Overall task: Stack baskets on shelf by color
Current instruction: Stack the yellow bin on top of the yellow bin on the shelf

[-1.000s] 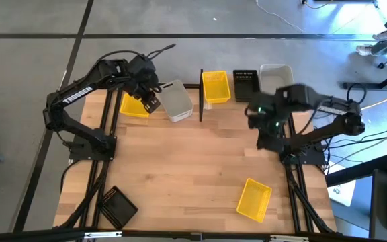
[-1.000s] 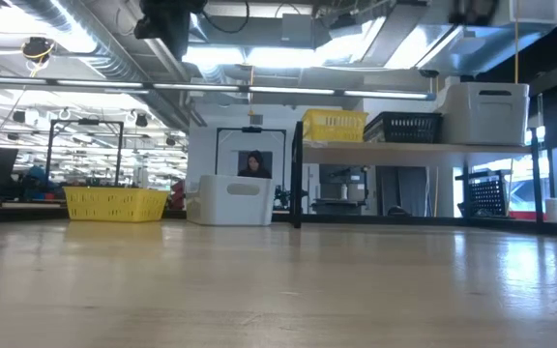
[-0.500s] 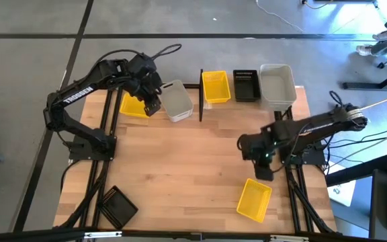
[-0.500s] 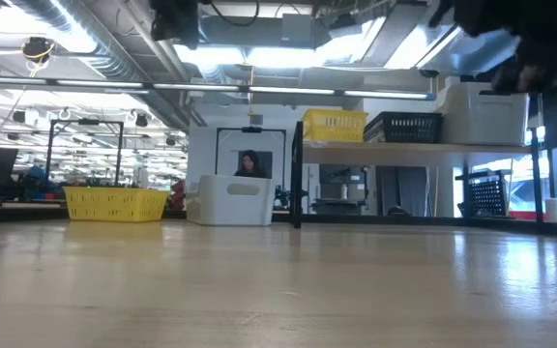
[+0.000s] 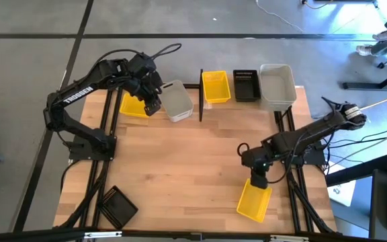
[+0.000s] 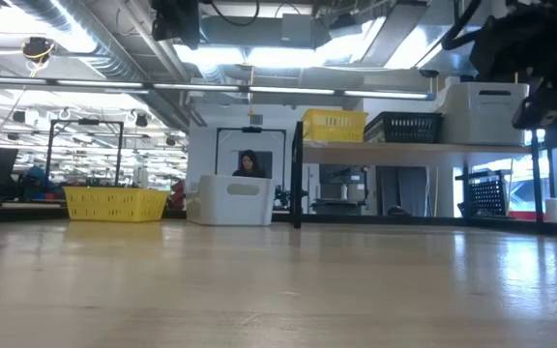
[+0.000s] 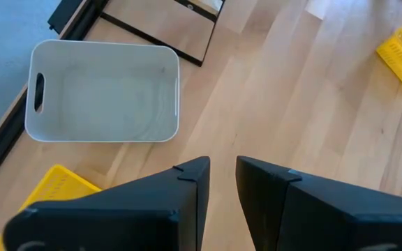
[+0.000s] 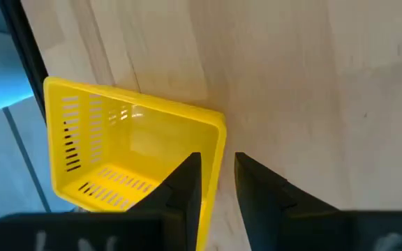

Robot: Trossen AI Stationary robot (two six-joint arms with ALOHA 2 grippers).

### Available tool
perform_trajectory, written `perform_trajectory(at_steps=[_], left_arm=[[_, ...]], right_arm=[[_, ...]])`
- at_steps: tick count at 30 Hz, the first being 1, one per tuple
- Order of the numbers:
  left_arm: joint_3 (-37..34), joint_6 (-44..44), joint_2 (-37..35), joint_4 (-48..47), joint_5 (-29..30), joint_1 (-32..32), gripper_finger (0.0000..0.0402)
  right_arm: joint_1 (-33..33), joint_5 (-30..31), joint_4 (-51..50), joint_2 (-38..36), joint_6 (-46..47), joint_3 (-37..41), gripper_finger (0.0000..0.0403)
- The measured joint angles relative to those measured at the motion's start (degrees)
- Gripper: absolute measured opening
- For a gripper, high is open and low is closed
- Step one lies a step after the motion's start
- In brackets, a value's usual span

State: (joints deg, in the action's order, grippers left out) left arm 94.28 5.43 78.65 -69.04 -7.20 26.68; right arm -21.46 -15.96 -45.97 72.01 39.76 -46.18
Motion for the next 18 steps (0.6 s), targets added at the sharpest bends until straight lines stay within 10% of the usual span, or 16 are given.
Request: perform_trajectory(at_steps=[18], left_arm=[[0.0,0.0,0.0,0.0,0.1,-0.1,0.0063]], right_arm=[[-4.7,4.4,3.0,1.0,3.7,3.0,0.0084]])
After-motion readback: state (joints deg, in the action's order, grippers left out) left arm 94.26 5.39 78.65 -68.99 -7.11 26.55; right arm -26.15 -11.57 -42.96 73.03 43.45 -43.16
